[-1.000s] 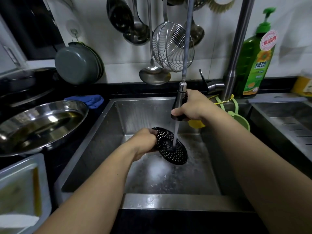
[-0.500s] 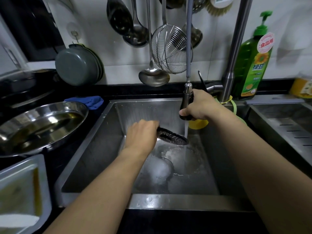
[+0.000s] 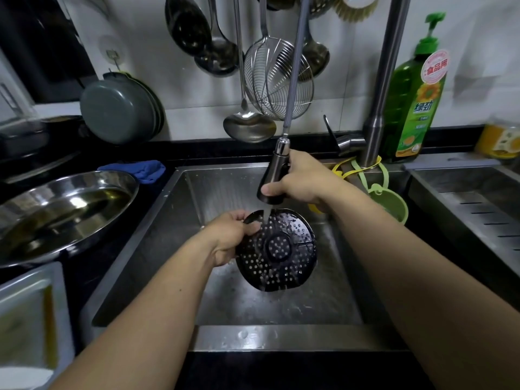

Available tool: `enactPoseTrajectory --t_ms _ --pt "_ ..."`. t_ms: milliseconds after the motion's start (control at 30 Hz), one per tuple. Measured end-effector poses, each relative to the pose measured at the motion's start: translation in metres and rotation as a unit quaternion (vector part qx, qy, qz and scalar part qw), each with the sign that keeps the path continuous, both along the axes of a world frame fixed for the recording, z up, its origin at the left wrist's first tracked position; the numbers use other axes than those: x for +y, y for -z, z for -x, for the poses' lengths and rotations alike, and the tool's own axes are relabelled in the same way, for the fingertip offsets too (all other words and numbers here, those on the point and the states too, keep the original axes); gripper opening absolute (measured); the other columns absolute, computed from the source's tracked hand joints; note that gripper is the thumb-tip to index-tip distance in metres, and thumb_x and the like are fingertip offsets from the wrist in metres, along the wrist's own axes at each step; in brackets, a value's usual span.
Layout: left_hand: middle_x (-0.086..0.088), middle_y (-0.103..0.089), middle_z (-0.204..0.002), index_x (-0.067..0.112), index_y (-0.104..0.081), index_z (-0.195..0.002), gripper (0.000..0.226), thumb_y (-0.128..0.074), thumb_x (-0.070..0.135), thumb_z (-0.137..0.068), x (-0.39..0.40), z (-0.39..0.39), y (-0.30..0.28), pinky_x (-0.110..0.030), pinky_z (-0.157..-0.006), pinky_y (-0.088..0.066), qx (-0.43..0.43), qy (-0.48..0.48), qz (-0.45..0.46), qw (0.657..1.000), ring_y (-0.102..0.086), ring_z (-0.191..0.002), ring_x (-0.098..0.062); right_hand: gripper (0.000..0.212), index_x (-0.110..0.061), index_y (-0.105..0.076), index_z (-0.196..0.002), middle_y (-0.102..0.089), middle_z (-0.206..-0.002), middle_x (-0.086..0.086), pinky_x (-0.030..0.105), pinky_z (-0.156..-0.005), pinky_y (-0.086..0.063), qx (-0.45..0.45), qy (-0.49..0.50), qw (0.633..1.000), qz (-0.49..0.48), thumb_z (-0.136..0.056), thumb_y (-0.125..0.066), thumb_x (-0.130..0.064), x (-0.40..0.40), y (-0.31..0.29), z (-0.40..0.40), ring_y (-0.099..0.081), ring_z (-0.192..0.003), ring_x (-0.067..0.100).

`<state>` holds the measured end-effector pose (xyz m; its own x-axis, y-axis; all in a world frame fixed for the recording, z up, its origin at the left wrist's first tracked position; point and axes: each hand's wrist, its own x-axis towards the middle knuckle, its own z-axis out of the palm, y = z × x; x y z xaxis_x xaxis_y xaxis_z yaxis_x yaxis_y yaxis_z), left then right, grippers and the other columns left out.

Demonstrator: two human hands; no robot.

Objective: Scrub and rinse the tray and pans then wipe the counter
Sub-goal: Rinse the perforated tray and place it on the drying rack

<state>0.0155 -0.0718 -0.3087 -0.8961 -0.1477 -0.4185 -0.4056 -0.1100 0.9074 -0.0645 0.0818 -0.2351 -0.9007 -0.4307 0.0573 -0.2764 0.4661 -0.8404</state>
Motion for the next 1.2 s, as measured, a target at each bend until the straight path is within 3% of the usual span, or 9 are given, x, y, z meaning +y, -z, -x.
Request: enactPoseTrajectory --t_ms 100,233,367,567,767,900,1033,1133,1200 --pt "-0.013 -0.069 -0.095 0.010 -0.064 -0.098 0.027 -0.051 -0.013 -0.096 0.000 0.001 0.001 -0.037 -0.075 -0.055 0.012 0.005 0.006 1.000 -0.066 -0.086 -0.024 0.045 -0.025 -0.058 -0.094 -0.070 -0.099 0.002 0.048 -0.096 -0.053 -0.008 -0.004 1.000 0.022 -0.066 -0.092 -0.019 -0.006 0.002 -0.003 -0.066 -0.097 0.024" --pt "-0.013 -0.070 -0.098 0.008 -0.062 -0.109 0.036 -0.053 -0.021 -0.090 0.003 -0.001 -0.001 -0.032 -0.066 -0.057 0.032 0.014 0.034 0.999 -0.069 -0.081 -0.022 0.049 -0.028 -0.059 -0.095 -0.070 -0.100 0.002 0.050 -0.096 -0.053 -0.015 -0.011 0.999 0.033 -0.060 -0.093 -0.025 -0.011 0.003 -0.005 -0.067 -0.099 0.026" --pt "-0.007 -0.073 -0.085 0.009 -0.066 -0.094 0.006 -0.072 0.007 -0.092 0.004 0.000 0.003 -0.028 -0.062 -0.053 0.061 0.001 0.090 0.994 -0.069 -0.072 -0.017 0.052 -0.029 -0.059 -0.094 -0.070 -0.098 0.000 0.049 -0.095 -0.054 -0.004 -0.005 1.000 0.027 -0.054 -0.093 -0.033 -0.012 0.002 -0.007 -0.067 -0.098 0.024" --pt "-0.001 -0.076 -0.074 0.015 -0.072 -0.081 0.024 -0.072 0.035 -0.095 0.004 0.000 0.001 -0.026 -0.063 -0.052 0.063 -0.034 0.157 0.985 -0.071 -0.065 -0.014 0.039 -0.025 -0.057 -0.093 -0.067 -0.093 -0.002 0.042 -0.094 -0.052 0.022 -0.001 1.000 -0.009 -0.071 -0.090 -0.023 -0.001 -0.006 -0.010 -0.064 -0.092 0.018" --pt "0.007 -0.067 -0.061 0.014 -0.064 -0.081 0.022 -0.067 -0.005 -0.092 0.006 0.003 0.006 -0.027 -0.060 -0.052 0.066 -0.015 0.159 0.985 -0.064 -0.062 -0.012 0.041 -0.025 -0.057 -0.090 -0.067 -0.092 0.000 0.048 -0.094 -0.055 -0.003 -0.026 0.999 0.020 -0.068 -0.091 -0.021 -0.008 -0.003 -0.013 -0.066 -0.091 0.022" --pt "-0.005 -0.073 -0.095 0.020 -0.070 -0.109 0.048 -0.055 -0.021 -0.088 0.005 0.002 0.002 -0.036 -0.072 -0.060 0.070 -0.030 0.114 0.991 -0.070 -0.086 -0.021 0.039 -0.025 -0.057 -0.092 -0.068 -0.095 -0.002 0.038 -0.090 -0.051 0.009 -0.014 1.000 0.007 -0.071 -0.090 -0.021 -0.007 -0.005 -0.013 -0.065 -0.094 0.018" --pt "-0.008 -0.078 -0.092 0.020 -0.082 -0.083 0.040 -0.057 -0.009 -0.095 0.004 0.005 0.002 -0.036 -0.075 -0.056 0.046 -0.035 0.135 0.989 -0.070 -0.092 -0.026 0.043 -0.023 -0.058 -0.105 -0.065 -0.098 -0.004 0.032 -0.084 -0.044 0.012 -0.002 1.000 -0.003 -0.074 -0.088 -0.023 0.001 -0.006 -0.010 -0.060 -0.094 0.013" --pt "-0.007 -0.079 -0.088 0.014 -0.082 -0.084 0.008 -0.076 0.011 -0.089 0.002 0.006 0.005 -0.044 -0.088 -0.058 0.042 -0.033 0.153 0.987 -0.074 -0.092 -0.029 0.041 -0.021 -0.058 -0.100 -0.067 -0.098 0.000 0.038 -0.091 -0.051 -0.001 -0.016 1.000 0.006 -0.073 -0.089 -0.020 -0.002 -0.006 -0.012 -0.064 -0.094 0.018" --pt "-0.007 -0.079 -0.086 0.013 -0.080 -0.087 0.018 -0.086 0.029 -0.080 0.002 0.005 0.003 -0.049 -0.092 -0.057 0.050 -0.045 0.157 0.985 -0.075 -0.089 -0.030 0.041 -0.020 -0.059 -0.098 -0.070 -0.097 0.003 0.044 -0.094 -0.054 -0.012 -0.028 0.999 0.033 -0.071 -0.089 -0.017 -0.008 -0.004 -0.014 -0.067 -0.093 0.022"
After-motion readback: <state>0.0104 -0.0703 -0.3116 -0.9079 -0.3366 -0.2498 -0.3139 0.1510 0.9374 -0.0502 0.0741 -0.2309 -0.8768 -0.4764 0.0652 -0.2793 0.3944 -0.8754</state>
